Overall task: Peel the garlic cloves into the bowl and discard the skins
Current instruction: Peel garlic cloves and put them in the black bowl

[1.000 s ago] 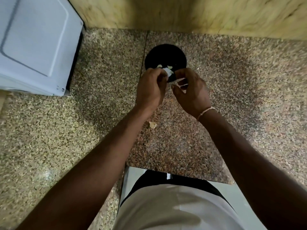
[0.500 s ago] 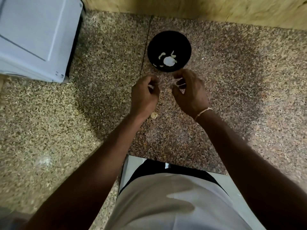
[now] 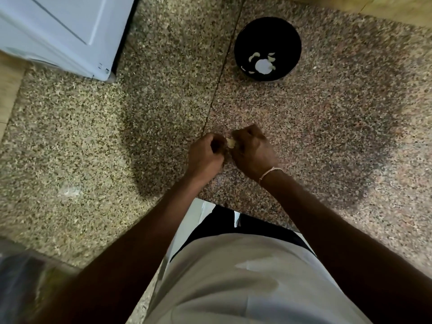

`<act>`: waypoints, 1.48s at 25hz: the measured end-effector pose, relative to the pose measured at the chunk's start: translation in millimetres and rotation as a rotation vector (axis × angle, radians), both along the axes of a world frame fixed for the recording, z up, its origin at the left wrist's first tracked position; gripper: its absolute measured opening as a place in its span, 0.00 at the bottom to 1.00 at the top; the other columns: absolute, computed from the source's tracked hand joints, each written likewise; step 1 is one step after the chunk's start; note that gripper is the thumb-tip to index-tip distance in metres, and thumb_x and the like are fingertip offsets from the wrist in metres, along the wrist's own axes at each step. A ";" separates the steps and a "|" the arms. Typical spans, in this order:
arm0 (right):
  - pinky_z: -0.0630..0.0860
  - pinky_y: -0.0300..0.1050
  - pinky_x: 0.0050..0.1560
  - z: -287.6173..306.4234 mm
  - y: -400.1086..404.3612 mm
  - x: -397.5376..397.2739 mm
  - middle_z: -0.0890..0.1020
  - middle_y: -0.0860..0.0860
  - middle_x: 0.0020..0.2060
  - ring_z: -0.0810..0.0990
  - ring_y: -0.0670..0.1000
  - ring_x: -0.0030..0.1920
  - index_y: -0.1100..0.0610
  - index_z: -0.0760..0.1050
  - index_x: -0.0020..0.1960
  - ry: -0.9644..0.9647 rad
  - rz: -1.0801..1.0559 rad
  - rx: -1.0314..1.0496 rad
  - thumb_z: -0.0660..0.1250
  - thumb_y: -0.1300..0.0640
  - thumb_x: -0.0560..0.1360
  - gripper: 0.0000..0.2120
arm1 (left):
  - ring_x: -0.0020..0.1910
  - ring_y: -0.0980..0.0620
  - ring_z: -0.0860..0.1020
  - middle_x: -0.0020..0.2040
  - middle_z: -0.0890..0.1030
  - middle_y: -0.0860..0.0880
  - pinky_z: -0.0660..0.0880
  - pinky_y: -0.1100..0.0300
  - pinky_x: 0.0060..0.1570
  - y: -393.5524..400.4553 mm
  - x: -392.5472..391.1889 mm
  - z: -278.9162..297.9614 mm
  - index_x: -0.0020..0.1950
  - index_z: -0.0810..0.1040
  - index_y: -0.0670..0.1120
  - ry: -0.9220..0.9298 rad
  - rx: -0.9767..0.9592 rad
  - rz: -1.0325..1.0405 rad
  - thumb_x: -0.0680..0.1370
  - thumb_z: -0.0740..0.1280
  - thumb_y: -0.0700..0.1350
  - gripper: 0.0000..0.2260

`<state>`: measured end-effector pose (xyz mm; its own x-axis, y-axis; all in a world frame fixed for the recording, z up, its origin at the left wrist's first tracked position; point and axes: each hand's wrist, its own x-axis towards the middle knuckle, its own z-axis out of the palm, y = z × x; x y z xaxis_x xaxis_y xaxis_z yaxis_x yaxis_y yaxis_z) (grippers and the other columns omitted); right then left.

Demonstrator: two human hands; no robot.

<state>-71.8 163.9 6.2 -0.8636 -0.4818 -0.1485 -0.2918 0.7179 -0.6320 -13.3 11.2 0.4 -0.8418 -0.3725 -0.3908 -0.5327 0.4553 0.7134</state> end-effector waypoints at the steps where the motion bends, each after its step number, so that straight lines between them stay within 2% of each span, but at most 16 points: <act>1: 0.77 0.46 0.48 -0.8 -0.9 -1.6 0.79 0.60 0.55 0.82 0.61 0.48 0.59 0.82 0.62 0.002 -0.008 -0.010 0.71 0.59 0.77 0.14 | 0.47 0.58 0.84 0.48 0.86 0.55 0.80 0.62 0.50 3.5 -1.0 -0.5 0.56 0.85 0.49 -0.004 0.033 0.018 0.77 0.71 0.37 0.10; 5: 0.80 0.52 0.48 0.7 4.9 -4.3 0.81 0.58 0.51 0.82 0.59 0.47 0.59 0.85 0.57 0.012 -0.018 -0.067 0.71 0.60 0.76 0.10 | 0.41 0.59 0.85 0.41 0.86 0.57 0.83 0.55 0.43 12.8 -1.4 2.5 0.51 0.85 0.53 0.008 0.156 0.123 0.78 0.71 0.36 0.11; 7: 0.81 0.53 0.48 5.1 9.7 -2.8 0.85 0.57 0.49 0.83 0.56 0.46 0.59 0.85 0.55 0.037 -0.064 -0.123 0.72 0.59 0.76 0.09 | 0.40 0.51 0.86 0.41 0.87 0.54 0.85 0.49 0.40 15.6 -1.2 7.2 0.50 0.84 0.53 0.037 0.283 0.175 0.79 0.71 0.36 0.10; 9: 0.82 0.50 0.49 14.6 15.1 -1.7 0.86 0.54 0.49 0.85 0.51 0.46 0.58 0.85 0.55 0.025 -0.150 -0.196 0.74 0.58 0.76 0.09 | 0.39 0.53 0.85 0.42 0.87 0.54 0.83 0.53 0.37 19.2 -2.8 15.0 0.52 0.83 0.52 0.099 0.347 0.196 0.80 0.72 0.39 0.08; 12: 0.82 0.37 0.47 36.5 22.9 1.2 0.87 0.48 0.46 0.84 0.41 0.44 0.56 0.85 0.55 0.010 -0.269 -0.331 0.76 0.58 0.75 0.09 | 0.42 0.51 0.85 0.45 0.87 0.50 0.85 0.50 0.46 24.6 -10.1 30.1 0.54 0.83 0.49 0.169 0.512 0.261 0.81 0.72 0.40 0.05; 14: 0.82 0.35 0.46 53.4 27.8 3.6 0.86 0.45 0.43 0.84 0.37 0.43 0.55 0.85 0.54 0.022 -0.317 -0.407 0.76 0.59 0.75 0.08 | 0.46 0.48 0.86 0.48 0.88 0.47 0.84 0.52 0.49 27.9 -14.0 42.9 0.56 0.84 0.48 0.219 0.623 0.237 0.82 0.71 0.39 0.06; 16: 0.84 0.43 0.47 71.5 35.5 5.5 0.87 0.45 0.43 0.85 0.39 0.43 0.55 0.85 0.54 0.034 -0.343 -0.448 0.76 0.60 0.75 0.08 | 0.49 0.47 0.87 0.51 0.88 0.45 0.83 0.55 0.49 33.1 -15.2 59.4 0.56 0.85 0.48 0.283 0.665 0.168 0.82 0.71 0.39 0.06; 19: 0.84 0.52 0.44 96.3 49.3 7.5 0.88 0.47 0.42 0.86 0.44 0.42 0.54 0.86 0.54 0.075 -0.349 -0.483 0.75 0.56 0.77 0.07 | 0.50 0.44 0.87 0.51 0.88 0.43 0.84 0.55 0.50 40.2 -17.6 86.1 0.55 0.86 0.46 0.404 0.666 0.090 0.81 0.72 0.38 0.06; 22: 0.84 0.55 0.41 115.8 63.3 9.4 0.87 0.46 0.39 0.87 0.45 0.40 0.53 0.87 0.53 0.101 -0.352 -0.553 0.74 0.52 0.78 0.07 | 0.49 0.45 0.87 0.50 0.88 0.43 0.84 0.55 0.50 47.7 -19.9 109.6 0.55 0.86 0.44 0.503 0.672 0.010 0.80 0.72 0.37 0.06; 29: 0.86 0.58 0.42 143.9 83.3 7.0 0.88 0.48 0.40 0.88 0.50 0.40 0.51 0.86 0.52 0.110 -0.365 -0.745 0.75 0.48 0.76 0.08 | 0.52 0.43 0.87 0.52 0.88 0.44 0.84 0.51 0.53 65.2 -26.1 146.7 0.55 0.87 0.46 0.657 0.627 -0.104 0.80 0.74 0.41 0.05; 33: 0.85 0.60 0.43 154.8 87.7 5.1 0.88 0.49 0.41 0.88 0.52 0.41 0.51 0.86 0.52 0.098 -0.353 -0.790 0.75 0.49 0.76 0.08 | 0.53 0.44 0.87 0.51 0.88 0.45 0.84 0.53 0.52 69.6 -28.9 161.3 0.52 0.88 0.51 0.704 0.645 -0.120 0.78 0.76 0.45 0.05; 37: 0.86 0.57 0.46 164.6 87.6 4.7 0.88 0.51 0.44 0.88 0.52 0.44 0.58 0.85 0.55 0.093 -0.327 -0.846 0.77 0.55 0.76 0.10 | 0.52 0.45 0.87 0.49 0.88 0.46 0.84 0.54 0.51 73.7 -31.7 169.1 0.51 0.88 0.49 0.717 0.631 -0.106 0.78 0.76 0.41 0.05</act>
